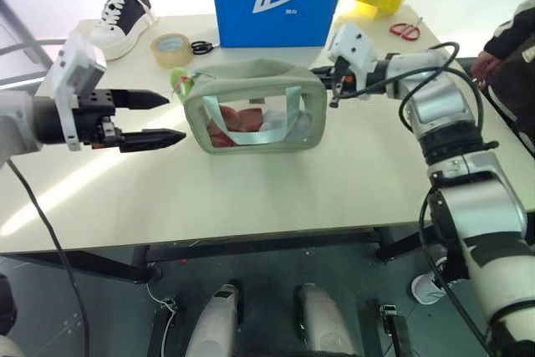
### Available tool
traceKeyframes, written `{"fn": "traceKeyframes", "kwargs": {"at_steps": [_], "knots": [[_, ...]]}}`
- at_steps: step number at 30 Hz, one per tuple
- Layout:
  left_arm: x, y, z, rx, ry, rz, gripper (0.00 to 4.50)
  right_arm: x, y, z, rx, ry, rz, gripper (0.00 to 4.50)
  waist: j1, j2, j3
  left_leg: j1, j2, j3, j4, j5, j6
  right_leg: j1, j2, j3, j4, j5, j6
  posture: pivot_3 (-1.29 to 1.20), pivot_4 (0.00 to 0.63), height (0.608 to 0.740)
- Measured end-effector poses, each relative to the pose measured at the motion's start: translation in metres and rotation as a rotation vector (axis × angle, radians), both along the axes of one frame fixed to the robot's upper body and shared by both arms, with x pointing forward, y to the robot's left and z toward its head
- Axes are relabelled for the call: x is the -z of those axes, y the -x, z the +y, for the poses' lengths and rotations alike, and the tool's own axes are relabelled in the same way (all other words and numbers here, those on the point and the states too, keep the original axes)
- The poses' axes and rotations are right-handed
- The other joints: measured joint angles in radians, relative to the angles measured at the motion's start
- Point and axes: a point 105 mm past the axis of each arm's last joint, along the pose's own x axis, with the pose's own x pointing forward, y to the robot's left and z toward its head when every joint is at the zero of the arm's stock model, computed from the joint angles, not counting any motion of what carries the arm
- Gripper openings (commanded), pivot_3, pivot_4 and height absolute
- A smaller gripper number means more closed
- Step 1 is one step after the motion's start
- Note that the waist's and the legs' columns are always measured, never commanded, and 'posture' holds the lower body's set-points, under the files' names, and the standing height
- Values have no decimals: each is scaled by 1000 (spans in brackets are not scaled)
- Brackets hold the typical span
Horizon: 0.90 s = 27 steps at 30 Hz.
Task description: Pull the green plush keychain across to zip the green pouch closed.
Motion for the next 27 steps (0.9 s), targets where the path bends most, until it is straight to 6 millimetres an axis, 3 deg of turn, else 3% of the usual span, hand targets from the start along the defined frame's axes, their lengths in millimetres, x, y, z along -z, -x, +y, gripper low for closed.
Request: {"fn": "traceKeyframes", "kwargs": {"at_steps": [1, 4, 8, 11, 14, 16, 18, 20, 25, 27], "knots": [[2, 0, -1, 1, 2, 5, 4500, 4, 0, -2, 1, 4, 14, 14, -1, 0, 0, 0, 0, 0, 0, 0, 0, 0, 0, 0, 0, 0, 0, 0, 150, 740], [6, 1, -1, 3, -3, 17, 4500, 9, 1, -6, -6, 15, 44, 1048, -2, 0, 0, 0, 0, 0, 0, 0, 0, 0, 0, 0, 1, 0, 0, 0, 150, 740], [5, 3, -3, 8, 2, 17, 4500, 8, -5, -33, 83, 43, 7, 3101, -2, 0, 0, 0, 0, 0, 0, 0, 0, 0, 0, 0, 1, 0, 0, 0, 150, 740], [8, 3, -2, 2, 1, 24, 4500, -1, -8, -52, 152, 46, -26, 3101, -4, 0, 0, 0, 0, 0, 0, 0, 0, 0, 0, 0, 1, 0, 0, 0, 150, 740], [7, 3, 0, -3, -6, 23, 4500, -30, -6, -62, 167, -12, -57, 3101, -8, 0, 0, 0, 0, 0, 0, 0, 0, -1, 0, 1, 1, 0, 0, 0, 150, 740], [5, 2, 0, -8, -3, 18, 4500, -52, 3, -56, 110, -87, -52, 3101, -13, 0, 0, 0, 0, 0, -1, 0, 0, -1, 0, 0, 1, 0, 0, 0, 150, 740], [6, 1, 2, -13, -2, 22, 4500, -66, 21, -34, -29, -154, -8, 3101, -21, 0, 0, 1, 1, 0, -1, 0, 0, -1, 1, 0, 2, 0, 0, 0, 150, 740], [7, 2, 3, -5, -6, 29, 4500, -60, 37, -5, -169, -176, 46, 3101, -28, -1, 0, 2, 1, 0, -1, 0, 0, -1, 1, 1, 4, 0, 0, 0, 150, 740], [-9, -1, 0, 6, 6, -17, 4500, 2, 42, 47, -255, -110, 158, 3101, -22, 0, 0, 2, 1, -2, 1, 1, -1, -1, 2, 1, 7, 0, 0, 0, 150, 740], [-9, -2, 1, 2, 8, -14, 4500, 0, 35, 52, -222, -91, 115, 3101, -23, 0, 0, 2, 0, -1, 1, 1, -1, -1, 2, 1, 7, 0, 0, 0, 150, 740]]}}
